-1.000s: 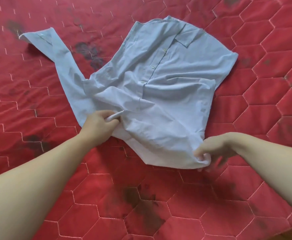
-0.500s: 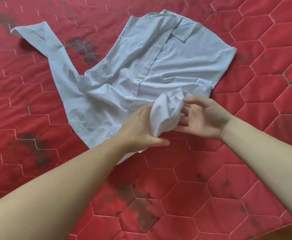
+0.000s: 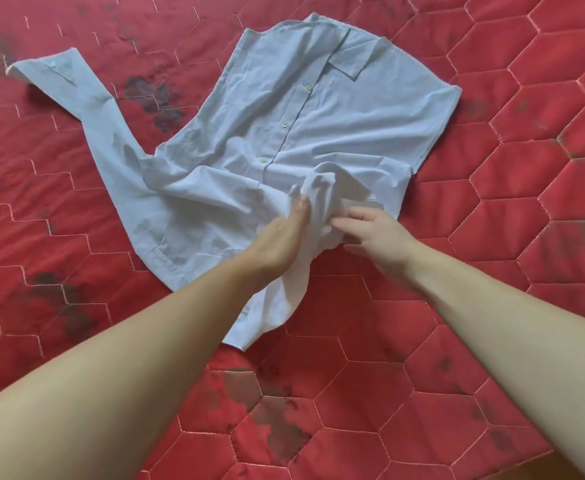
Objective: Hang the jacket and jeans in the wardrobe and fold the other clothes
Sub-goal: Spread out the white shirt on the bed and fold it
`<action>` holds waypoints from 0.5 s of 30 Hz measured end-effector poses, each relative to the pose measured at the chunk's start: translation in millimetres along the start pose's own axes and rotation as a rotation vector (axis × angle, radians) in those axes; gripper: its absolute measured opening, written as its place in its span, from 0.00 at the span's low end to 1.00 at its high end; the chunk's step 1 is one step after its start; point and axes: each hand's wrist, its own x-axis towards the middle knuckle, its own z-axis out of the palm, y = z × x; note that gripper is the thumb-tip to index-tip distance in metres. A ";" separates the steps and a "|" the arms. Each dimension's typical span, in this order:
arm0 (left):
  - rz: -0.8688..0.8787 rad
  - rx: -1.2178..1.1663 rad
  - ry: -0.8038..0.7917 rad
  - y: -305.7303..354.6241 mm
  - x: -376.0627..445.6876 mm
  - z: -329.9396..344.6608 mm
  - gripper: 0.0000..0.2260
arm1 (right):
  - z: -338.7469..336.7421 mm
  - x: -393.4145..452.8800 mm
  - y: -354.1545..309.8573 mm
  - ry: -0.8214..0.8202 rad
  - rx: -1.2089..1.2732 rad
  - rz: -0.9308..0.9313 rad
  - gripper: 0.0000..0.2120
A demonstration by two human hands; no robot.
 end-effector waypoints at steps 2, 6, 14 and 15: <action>0.044 0.039 0.021 1.6 2.0 0.9 0.25 | -15.0 -3.2 -3.0 0.046 0.084 0.022 0.08; 0.140 0.086 0.061 -2.7 9.3 8.6 0.20 | -43.9 -18.6 -15.8 0.054 0.131 0.066 0.09; 0.145 0.164 0.058 -11.3 10.7 27.9 0.18 | -95.0 -54.6 -44.9 -0.458 0.249 0.395 0.28; 0.166 0.242 0.012 -14.9 8.9 33.6 0.18 | -97.7 -52.6 -46.6 -0.435 0.323 0.340 0.28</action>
